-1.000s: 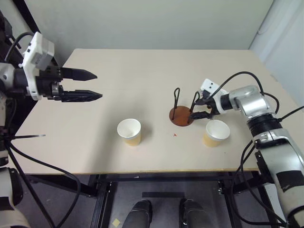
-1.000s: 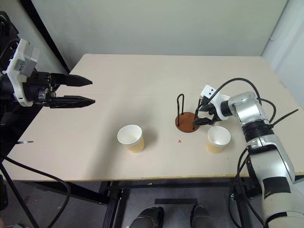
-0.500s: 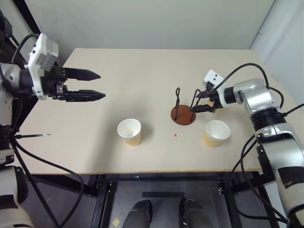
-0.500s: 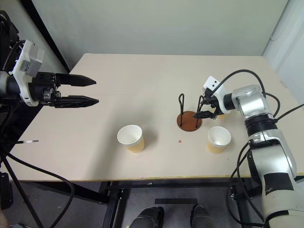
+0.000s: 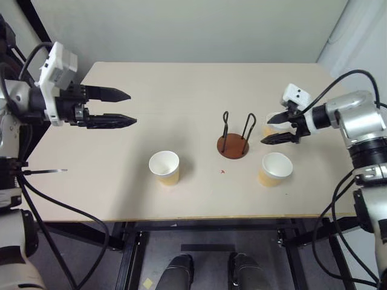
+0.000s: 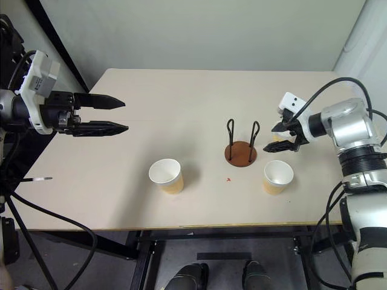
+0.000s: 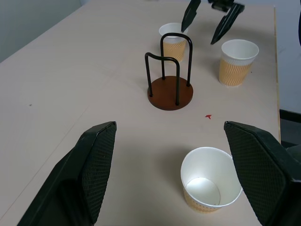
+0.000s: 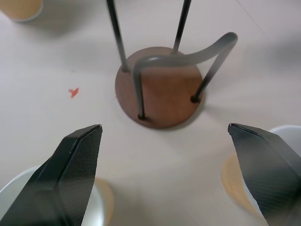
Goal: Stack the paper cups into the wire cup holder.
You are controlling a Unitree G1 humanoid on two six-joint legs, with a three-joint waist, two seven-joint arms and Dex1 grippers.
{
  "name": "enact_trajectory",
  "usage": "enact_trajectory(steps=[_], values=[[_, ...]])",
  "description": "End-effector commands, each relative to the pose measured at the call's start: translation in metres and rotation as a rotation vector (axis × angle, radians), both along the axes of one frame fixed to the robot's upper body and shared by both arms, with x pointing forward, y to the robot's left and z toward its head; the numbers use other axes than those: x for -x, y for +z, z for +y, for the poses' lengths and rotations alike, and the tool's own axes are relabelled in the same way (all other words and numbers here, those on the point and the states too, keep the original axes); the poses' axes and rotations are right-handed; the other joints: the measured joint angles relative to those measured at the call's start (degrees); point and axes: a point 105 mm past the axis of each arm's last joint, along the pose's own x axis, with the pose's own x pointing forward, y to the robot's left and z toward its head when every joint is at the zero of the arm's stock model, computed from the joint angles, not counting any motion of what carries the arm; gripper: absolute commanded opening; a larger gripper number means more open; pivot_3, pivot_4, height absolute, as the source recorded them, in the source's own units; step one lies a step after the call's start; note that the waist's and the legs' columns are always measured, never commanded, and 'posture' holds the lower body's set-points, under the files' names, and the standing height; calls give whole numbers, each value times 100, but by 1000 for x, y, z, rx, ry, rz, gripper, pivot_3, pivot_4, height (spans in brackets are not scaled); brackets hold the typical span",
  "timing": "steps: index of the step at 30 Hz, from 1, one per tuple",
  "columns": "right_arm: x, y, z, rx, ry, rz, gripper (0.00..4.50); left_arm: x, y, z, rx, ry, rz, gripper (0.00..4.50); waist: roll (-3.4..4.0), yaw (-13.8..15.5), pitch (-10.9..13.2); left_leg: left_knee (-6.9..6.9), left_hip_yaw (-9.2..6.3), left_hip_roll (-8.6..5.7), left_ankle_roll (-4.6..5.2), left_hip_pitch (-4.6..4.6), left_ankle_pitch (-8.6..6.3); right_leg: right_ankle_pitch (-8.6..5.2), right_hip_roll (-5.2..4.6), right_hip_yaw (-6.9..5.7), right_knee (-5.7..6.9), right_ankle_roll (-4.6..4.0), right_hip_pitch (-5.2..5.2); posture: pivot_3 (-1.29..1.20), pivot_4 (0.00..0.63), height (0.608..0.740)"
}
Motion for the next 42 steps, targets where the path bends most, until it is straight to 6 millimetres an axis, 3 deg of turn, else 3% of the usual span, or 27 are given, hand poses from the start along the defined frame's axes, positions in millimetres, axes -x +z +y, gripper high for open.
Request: enact_trajectory(steps=[1, 9, 18, 22, 25, 34, 36, 39, 42], values=[[-2, 25, -5, 7, -11, -101, 4459, 2, 13, 0, -8, -3, -51, 3931, 0, 0, 0, 0, 0, 0, 0, 0, 0, 0, 0, 0, 0, 0, 0, 0, 150, 740], [-19, 6, -18, 254, -1, -202, 4459, 5, 18, -1, -1, -19, -54, 3931, 0, -2, 0, 2, -1, 2, 4, 10, 4, 1, 0, 1, 11, -1, 3, 0, 150, 740], [-40, -14, -4, 366, 41, -220, 4459, 11, 20, 2, -14, -18, -55, 3931, 1, -22, 0, 1, -1, 5, 3, 17, 4, 1, 0, 2, 20, -1, 1, 0, 150, 740], [-47, -21, -7, 437, 38, -230, 4459, 12, 19, 4, -14, -8, -55, 3931, 1, -15, 1, 0, -1, 6, 0, 15, 1, 1, 0, 2, 16, -2, 1, 0, 150, 740], [-49, -24, -10, 464, 30, -232, 3904, 13, 19, 4, -16, 0, -56, 3931, 1, 3, 1, -1, -3, 6, -5, 13, -4, 2, 0, 1, 14, -3, 2, 0, 150, 740], [-50, -20, -18, 470, 11, -238, 577, 12, 19, 7, -20, 12, -60, 3931, 2, 0, 1, -8, -3, 11, -30, 11, -22, 4, 0, 0, 9, -7, -1, 0, 150, 740], [-49, -16, -19, 453, 10, -243, 17, 12, 19, 6, -21, 13, -62, 3931, 2, -1, 1, -8, -3, 13, -32, 12, -24, 4, 0, 0, 9, -8, -1, 0, 150, 740], [-48, -4, -19, 420, 11, -264, 17, 11, 20, 6, -24, 14, -63, 3931, 2, 1, 1, -8, -3, 14, -33, 12, -24, 5, 0, -1, 9, -8, -1, 0, 150, 740], [-42, 28, -19, 363, 30, -323, 17, 11, 19, 7, -27, 16, -61, 3931, 6, 8, 4, -8, -3, 14, -33, 8, -24, 6, 0, -1, 6, -10, -1, 0, 150, 740]])
